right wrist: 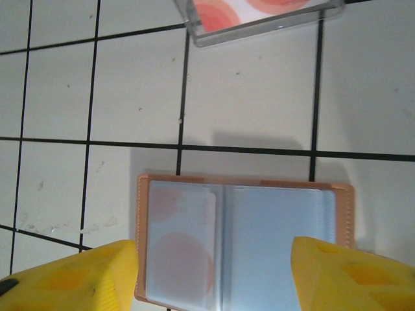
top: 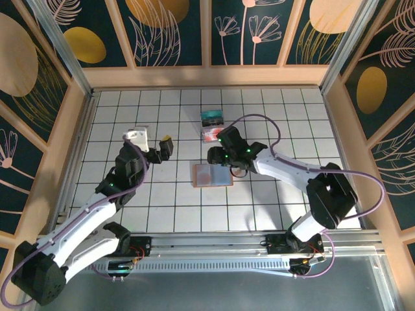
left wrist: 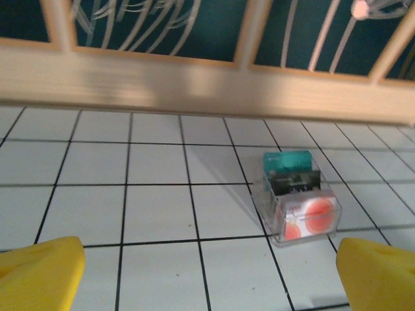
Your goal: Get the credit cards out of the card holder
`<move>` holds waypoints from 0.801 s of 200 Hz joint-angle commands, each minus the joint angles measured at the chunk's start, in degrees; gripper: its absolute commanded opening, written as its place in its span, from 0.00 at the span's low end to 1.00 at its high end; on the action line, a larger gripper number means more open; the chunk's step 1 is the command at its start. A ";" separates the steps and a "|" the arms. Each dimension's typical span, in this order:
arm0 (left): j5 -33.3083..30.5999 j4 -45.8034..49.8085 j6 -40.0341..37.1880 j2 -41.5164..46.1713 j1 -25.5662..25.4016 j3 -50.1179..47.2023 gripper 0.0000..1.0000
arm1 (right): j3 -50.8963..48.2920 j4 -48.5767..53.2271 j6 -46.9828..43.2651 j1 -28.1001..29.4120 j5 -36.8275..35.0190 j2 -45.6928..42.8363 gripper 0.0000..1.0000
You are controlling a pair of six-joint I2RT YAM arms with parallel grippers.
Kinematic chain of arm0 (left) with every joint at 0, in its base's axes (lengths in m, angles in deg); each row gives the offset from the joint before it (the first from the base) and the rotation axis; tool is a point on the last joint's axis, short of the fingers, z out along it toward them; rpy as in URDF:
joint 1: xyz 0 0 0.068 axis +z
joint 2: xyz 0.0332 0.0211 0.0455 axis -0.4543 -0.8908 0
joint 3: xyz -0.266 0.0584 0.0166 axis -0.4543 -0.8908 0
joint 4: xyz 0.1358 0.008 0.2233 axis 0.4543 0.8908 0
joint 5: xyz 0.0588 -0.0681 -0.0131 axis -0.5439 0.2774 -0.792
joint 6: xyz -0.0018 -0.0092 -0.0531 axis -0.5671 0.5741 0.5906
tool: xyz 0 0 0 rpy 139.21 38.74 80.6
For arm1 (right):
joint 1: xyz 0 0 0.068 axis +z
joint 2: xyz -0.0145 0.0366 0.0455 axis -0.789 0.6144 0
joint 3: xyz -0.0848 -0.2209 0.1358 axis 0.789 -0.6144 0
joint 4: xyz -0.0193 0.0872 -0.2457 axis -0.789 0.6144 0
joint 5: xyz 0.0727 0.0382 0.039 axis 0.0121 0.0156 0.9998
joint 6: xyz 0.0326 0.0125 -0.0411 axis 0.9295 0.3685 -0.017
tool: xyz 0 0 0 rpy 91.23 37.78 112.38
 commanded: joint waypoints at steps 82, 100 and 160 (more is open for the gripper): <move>-13.96 5.08 19.32 5.94 0.32 -6.41 0.99 | 10.15 5.34 -4.46 6.81 -4.53 11.90 0.55; -16.25 6.01 20.84 6.25 0.37 -6.89 0.99 | 12.15 6.89 -4.88 8.33 -5.76 14.20 0.54; -17.33 6.17 22.35 5.60 0.32 -7.56 0.99 | 15.15 12.41 -4.01 11.46 -9.71 18.94 0.60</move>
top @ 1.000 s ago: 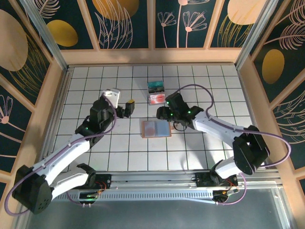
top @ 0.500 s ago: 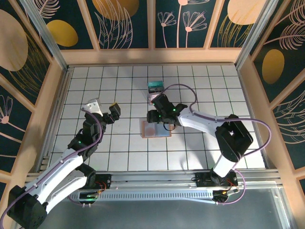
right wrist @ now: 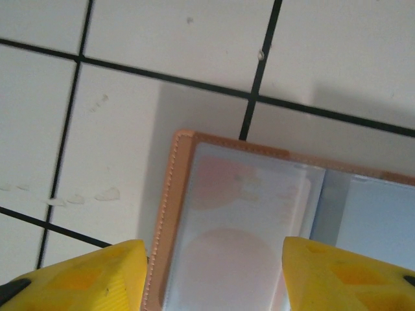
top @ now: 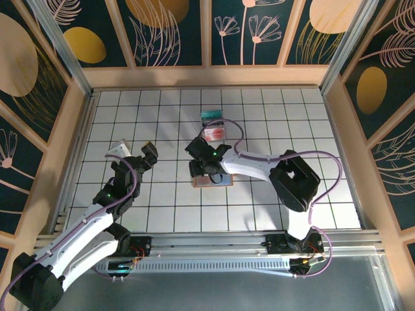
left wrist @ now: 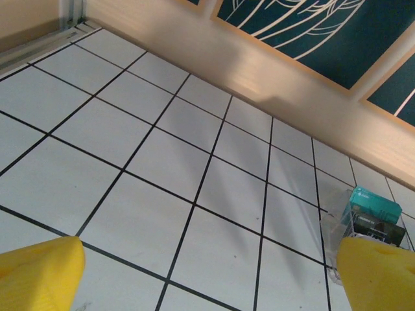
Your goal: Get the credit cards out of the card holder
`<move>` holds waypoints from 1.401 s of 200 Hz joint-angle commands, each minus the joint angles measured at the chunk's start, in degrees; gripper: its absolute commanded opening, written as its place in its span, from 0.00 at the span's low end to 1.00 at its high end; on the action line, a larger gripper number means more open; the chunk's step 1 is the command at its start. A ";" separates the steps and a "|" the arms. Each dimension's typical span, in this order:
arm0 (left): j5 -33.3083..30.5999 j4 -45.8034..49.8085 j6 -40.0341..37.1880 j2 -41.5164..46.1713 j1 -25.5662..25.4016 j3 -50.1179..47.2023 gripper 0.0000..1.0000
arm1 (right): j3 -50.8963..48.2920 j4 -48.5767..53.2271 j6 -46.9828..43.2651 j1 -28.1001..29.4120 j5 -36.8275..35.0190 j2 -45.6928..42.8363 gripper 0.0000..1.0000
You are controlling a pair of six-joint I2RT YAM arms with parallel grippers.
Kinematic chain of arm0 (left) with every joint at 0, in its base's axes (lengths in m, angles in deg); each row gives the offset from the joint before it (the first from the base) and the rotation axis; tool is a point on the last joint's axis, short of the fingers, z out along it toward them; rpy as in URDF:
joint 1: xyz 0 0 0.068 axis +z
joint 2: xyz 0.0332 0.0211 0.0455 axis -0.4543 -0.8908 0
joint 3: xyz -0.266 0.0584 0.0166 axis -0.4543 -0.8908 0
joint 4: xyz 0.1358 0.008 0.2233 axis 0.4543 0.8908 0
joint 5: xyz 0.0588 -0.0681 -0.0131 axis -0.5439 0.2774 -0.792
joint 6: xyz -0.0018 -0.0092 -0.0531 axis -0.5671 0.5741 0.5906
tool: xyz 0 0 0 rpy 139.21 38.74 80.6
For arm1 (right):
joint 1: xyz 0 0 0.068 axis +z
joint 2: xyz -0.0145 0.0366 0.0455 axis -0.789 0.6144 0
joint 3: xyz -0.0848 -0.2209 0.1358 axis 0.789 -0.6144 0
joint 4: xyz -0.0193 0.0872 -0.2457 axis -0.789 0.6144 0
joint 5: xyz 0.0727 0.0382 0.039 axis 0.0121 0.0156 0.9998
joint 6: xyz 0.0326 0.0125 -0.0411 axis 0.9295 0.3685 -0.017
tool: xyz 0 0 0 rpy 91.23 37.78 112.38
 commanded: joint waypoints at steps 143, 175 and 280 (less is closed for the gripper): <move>-0.55 -0.33 1.59 -2.38 0.15 0.17 0.99 | -1.47 1.24 -0.83 2.66 0.45 4.50 0.46; -0.55 0.17 1.30 -2.05 0.16 0.40 0.99 | -2.27 -1.20 -2.18 2.66 3.10 3.05 0.36; -1.45 0.35 -0.02 -1.48 0.17 2.29 0.99 | -0.88 3.80 -1.91 2.78 -7.42 0.17 0.34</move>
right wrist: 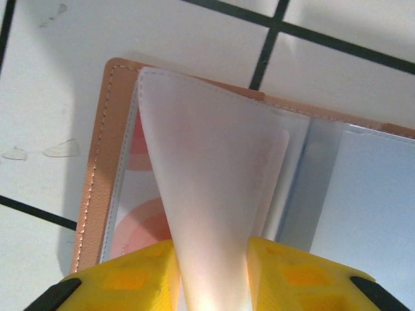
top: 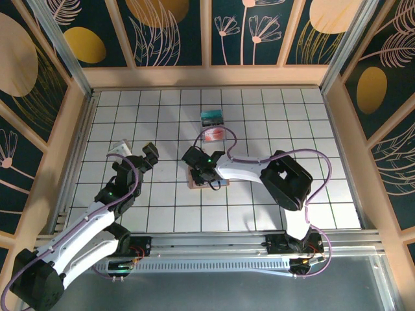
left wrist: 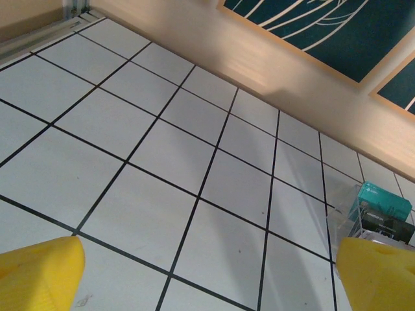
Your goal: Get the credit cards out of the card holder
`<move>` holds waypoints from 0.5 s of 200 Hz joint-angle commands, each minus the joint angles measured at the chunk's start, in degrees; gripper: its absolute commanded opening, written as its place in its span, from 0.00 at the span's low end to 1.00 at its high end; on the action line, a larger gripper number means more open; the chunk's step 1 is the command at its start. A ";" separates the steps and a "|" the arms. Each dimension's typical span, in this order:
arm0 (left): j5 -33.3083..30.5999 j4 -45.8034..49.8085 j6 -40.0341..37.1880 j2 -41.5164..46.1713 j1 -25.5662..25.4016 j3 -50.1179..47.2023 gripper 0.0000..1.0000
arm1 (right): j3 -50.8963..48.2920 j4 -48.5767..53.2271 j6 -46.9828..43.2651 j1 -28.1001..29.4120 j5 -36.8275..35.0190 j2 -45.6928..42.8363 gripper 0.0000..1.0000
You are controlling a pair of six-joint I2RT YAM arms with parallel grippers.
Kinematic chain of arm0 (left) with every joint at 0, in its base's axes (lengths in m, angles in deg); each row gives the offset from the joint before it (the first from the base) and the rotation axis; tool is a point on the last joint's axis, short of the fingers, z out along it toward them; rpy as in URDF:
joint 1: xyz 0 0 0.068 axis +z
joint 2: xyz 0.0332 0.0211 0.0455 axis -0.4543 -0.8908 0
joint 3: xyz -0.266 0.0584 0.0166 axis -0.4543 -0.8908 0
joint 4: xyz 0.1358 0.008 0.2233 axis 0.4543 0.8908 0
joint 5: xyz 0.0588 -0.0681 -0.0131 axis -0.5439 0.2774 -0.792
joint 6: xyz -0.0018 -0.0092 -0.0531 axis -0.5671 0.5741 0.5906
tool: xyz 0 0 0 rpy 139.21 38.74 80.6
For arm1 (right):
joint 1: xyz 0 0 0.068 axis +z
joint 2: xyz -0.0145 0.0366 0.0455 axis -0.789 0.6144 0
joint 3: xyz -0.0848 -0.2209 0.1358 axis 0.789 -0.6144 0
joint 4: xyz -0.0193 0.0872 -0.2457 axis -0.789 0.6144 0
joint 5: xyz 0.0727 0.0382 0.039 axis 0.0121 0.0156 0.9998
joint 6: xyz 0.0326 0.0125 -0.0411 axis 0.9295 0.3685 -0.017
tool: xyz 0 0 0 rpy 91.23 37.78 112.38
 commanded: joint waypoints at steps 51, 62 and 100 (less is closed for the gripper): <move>-2.02 1.03 -1.78 0.32 0.18 2.80 0.99 | 0.50 4.98 2.03 0.11 -8.51 -3.75 0.39; -2.02 1.12 -1.90 0.32 0.12 2.95 0.99 | 0.18 5.16 2.39 -0.06 -9.00 -4.04 0.39; -1.97 1.36 -2.42 -0.10 0.21 3.63 0.99 | -1.40 5.86 3.98 -1.17 -9.99 -5.43 0.39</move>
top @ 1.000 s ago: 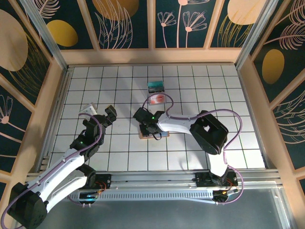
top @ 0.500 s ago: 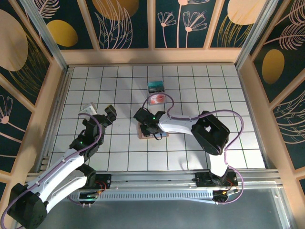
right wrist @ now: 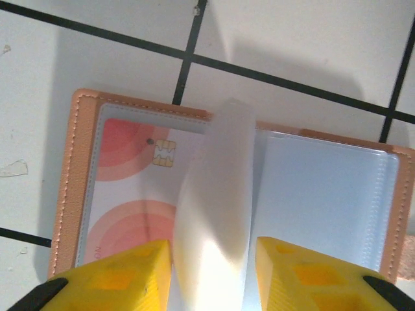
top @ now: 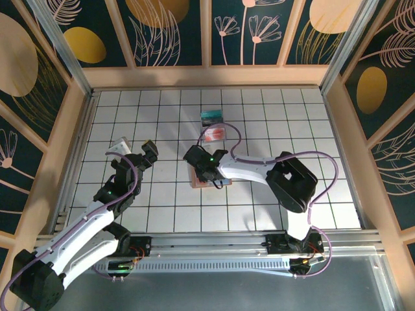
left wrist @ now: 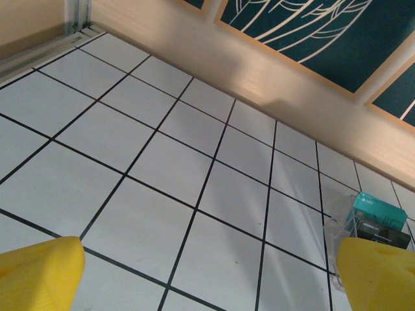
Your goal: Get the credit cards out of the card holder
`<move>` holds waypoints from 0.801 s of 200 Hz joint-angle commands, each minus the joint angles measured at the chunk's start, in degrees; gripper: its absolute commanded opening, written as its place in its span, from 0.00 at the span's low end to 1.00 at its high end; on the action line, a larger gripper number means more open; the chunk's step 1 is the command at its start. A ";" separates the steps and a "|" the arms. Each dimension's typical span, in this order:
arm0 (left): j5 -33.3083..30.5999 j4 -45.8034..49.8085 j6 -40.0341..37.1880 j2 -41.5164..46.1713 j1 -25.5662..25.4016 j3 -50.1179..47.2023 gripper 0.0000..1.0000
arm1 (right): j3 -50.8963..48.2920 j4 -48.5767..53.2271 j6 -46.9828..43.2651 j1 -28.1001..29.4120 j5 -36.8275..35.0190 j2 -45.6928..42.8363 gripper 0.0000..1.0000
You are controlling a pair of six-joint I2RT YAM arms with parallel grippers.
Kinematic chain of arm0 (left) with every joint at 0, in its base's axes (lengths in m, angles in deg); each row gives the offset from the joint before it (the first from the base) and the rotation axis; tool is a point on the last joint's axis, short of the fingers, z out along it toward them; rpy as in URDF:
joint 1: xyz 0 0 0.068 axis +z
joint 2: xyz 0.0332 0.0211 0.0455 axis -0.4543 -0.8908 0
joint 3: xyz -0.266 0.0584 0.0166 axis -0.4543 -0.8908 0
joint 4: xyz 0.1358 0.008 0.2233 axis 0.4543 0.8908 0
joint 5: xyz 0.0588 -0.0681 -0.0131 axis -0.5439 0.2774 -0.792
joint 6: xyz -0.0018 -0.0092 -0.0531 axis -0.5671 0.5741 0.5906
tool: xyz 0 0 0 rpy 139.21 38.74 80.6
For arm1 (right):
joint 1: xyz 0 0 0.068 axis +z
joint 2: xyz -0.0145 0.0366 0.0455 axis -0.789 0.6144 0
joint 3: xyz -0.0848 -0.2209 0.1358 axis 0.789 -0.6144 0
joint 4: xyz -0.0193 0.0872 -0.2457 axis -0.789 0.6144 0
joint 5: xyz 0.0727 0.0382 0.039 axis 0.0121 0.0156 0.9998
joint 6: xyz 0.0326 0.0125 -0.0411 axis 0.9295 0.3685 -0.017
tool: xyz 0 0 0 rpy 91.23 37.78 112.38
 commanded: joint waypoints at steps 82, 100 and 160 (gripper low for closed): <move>3.84 2.02 -5.42 -7.55 0.16 7.31 0.99 | -7.38 0.74 4.17 -4.76 -2.11 -8.21 0.31; 5.59 2.27 -5.88 -9.63 0.07 8.18 0.99 | -9.03 0.00 4.42 -5.74 -1.36 -9.46 0.29; 4.75 5.18 -5.98 -16.14 -5.67 10.01 0.99 | -14.45 -4.94 4.52 -9.47 4.23 -12.12 0.27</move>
